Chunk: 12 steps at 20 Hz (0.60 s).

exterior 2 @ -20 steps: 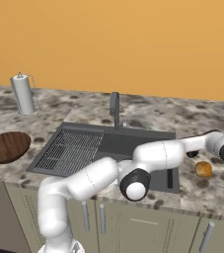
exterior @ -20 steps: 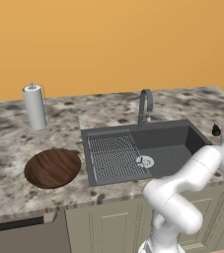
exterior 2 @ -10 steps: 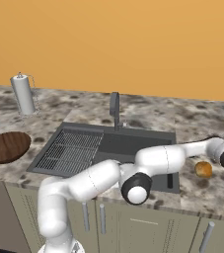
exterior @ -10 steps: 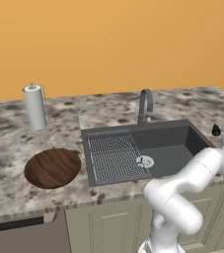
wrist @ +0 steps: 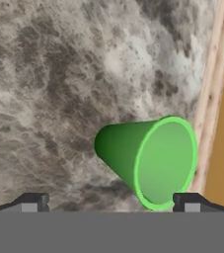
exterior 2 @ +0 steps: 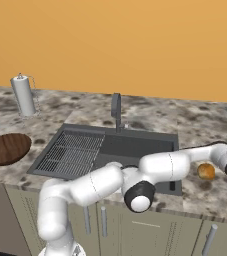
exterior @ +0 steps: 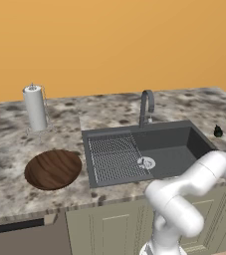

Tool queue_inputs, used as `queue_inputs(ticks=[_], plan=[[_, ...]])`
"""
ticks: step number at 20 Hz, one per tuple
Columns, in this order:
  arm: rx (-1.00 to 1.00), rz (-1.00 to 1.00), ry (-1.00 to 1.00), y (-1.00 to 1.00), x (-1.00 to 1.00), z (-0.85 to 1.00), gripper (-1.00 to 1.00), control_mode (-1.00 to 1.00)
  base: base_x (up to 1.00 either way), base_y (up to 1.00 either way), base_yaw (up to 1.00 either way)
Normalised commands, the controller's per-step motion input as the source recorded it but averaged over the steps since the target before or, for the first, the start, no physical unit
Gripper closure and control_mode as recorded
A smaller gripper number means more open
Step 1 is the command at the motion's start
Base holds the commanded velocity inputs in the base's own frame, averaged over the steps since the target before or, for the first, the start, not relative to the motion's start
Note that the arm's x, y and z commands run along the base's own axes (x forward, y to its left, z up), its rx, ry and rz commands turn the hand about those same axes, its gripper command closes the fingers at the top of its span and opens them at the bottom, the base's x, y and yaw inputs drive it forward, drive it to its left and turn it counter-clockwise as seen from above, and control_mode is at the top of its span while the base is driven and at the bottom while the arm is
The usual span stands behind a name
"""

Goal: Remove the eggplant and potato from the sink. Then move the bowl and cup from the counter to the sink for washing.

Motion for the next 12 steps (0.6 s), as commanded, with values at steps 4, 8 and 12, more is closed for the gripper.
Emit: queue_inputs(ticks=[4, 8, 12], plan=[[0.12, 0.13, 0.0, -0.19, 0.17, 0.33, -1.0, -1.0, 0.0, 0.0, 0.0], [0.13, 0.13, 0.01, -0.2, 0.15, 0.34, -1.0, -1.0, 0.0, 0.0, 0.0], [0.13, 0.12, 0.02, -0.2, 0.16, 0.35, -1.0, -1.0, 0.0, 0.0, 0.0]])
